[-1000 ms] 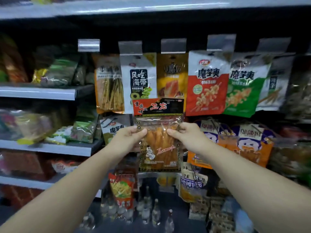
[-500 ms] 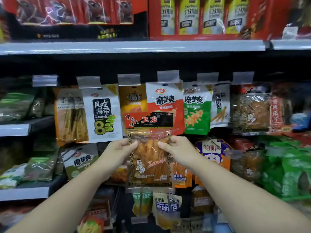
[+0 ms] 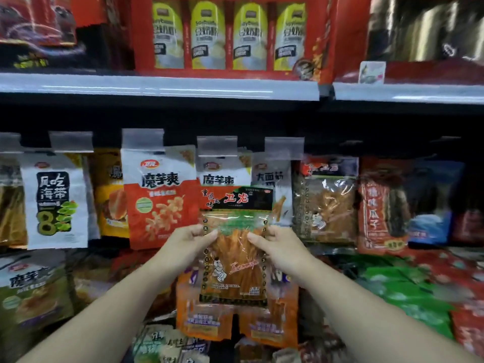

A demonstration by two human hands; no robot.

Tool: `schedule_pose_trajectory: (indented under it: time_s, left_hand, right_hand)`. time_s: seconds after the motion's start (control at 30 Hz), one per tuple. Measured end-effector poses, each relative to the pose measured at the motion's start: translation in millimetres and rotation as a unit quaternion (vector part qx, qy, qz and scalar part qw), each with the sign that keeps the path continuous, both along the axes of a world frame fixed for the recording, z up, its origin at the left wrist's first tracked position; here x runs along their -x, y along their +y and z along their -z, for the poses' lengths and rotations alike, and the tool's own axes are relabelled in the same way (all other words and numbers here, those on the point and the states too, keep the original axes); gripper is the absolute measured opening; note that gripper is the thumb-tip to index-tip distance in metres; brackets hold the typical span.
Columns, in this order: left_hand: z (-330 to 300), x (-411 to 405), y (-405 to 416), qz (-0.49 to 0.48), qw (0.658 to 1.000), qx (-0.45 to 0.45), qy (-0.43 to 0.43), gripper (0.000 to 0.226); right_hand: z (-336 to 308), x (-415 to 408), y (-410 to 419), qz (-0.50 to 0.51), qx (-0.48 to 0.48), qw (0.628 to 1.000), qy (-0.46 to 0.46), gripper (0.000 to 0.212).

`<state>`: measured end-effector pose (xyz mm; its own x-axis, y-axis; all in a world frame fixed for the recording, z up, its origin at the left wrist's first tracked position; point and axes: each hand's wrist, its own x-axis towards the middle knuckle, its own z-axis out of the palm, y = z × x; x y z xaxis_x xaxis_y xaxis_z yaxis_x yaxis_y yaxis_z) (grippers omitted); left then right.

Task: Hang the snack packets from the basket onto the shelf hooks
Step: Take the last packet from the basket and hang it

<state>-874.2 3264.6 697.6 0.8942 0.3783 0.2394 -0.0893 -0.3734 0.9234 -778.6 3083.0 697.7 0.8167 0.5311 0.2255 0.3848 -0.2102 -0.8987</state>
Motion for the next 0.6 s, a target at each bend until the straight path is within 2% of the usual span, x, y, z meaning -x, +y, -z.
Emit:
schedule_pose_trajectory:
  time_s: [0.07,0.13,0.17,0.27,0.3,0.4,0.47,0.6]
  left_hand:
    - [-6,-25,-30,0.005,1.000,-0.005,-0.005,0.031]
    - [-10,-46,-55,0.017,1.000,-0.011,-0.010,0.037]
    - [-9,-57,-65,0.027,0.999,-0.004,-0.020,0.047]
    - [-11,-84,-100,0.021,0.997,0.028,-0.073,0.070]
    - [-13,-93,-109,0.023,0.994,0.032,-0.098,0.069]
    - [-26,-113,-133,0.044,0.985,0.036,-0.164,0.043]
    - [-34,-126,-144,0.050,0.981,0.038,-0.185,0.040]
    - [-50,-147,-166,0.049,0.973,0.041,-0.220,0.023]
  right_hand:
    - [-6,-26,-28,0.004,-0.007,1.000,0.001,0.041]
    - [-10,-47,-53,0.009,-0.011,1.000,-0.003,0.051]
    - [-11,-56,-65,0.012,-0.012,1.000,-0.005,0.049]
    - [-11,-73,-96,0.020,-0.031,0.999,0.005,0.020]
    - [-10,-79,-106,0.023,-0.033,0.999,0.006,0.018]
    - [-14,-90,-131,0.033,-0.035,0.999,-0.008,0.015]
    - [-20,-96,-145,0.042,-0.048,0.998,-0.013,0.006]
    - [-39,-103,-161,0.072,-0.107,0.992,-0.011,0.006]
